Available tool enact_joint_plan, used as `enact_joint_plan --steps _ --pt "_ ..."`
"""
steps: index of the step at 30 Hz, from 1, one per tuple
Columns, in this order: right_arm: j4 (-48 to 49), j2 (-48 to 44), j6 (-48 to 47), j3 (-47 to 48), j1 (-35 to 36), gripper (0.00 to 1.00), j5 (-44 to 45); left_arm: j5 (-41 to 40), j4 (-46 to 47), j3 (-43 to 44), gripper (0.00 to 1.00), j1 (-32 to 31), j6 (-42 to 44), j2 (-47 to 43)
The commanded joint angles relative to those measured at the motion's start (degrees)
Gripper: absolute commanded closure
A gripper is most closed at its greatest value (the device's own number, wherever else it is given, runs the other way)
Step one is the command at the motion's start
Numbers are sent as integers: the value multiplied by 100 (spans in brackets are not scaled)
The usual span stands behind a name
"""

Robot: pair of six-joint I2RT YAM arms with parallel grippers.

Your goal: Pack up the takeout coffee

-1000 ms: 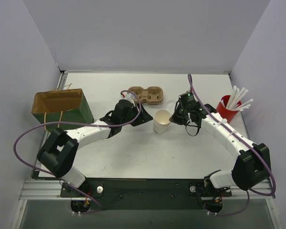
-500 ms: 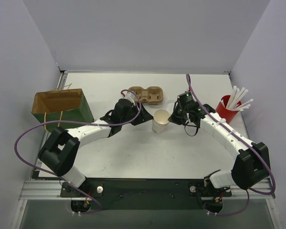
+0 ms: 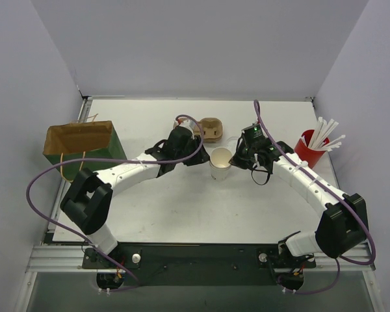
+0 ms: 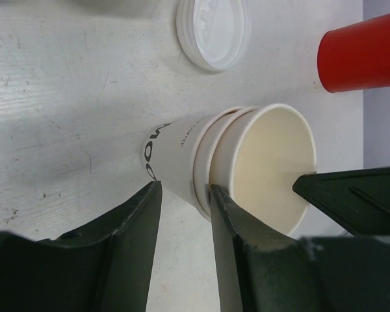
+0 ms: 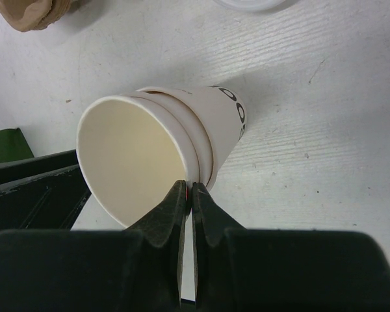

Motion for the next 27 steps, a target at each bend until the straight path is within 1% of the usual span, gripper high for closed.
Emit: enact_joint_plan --steps 1,2,5,7,12,15,17,22,25,26,27 --pt "164 -110 120 266 130 100 -341 -481 -969 550 54 -264 580 216" --pt "182 -119 138 266 130 100 -359 -500 -1004 595 58 -282 615 234" --pt "234 -137 173 292 130 100 -421 -465 -1057 648 60 -308 668 295" --pt "322 -163 217 266 130 100 -456 -465 -1084 674 66 -334 695 330" --pt "471 -207 278 266 121 100 -526 -500 -1197 779 70 -370 774 348" --pt "577 -269 314 249 112 100 -552 -561 -1311 893 75 -387 844 348" --pt "639 -330 357 222 121 100 -561 -579 -1347 938 80 -414 879 339" --pt "753 -479 419 204 95 100 -518 -623 -1470 1017 87 -414 985 295" --pt "850 -585 489 143 42 100 -552 -641 -1540 1043 93 -414 1020 295" --pt "876 -611 515 134 -10 100 -614 -641 -1558 1070 99 -414 1037 295" --pt "928 -629 533 117 -20 100 -649 -623 -1584 1087 100 -422 1046 287"
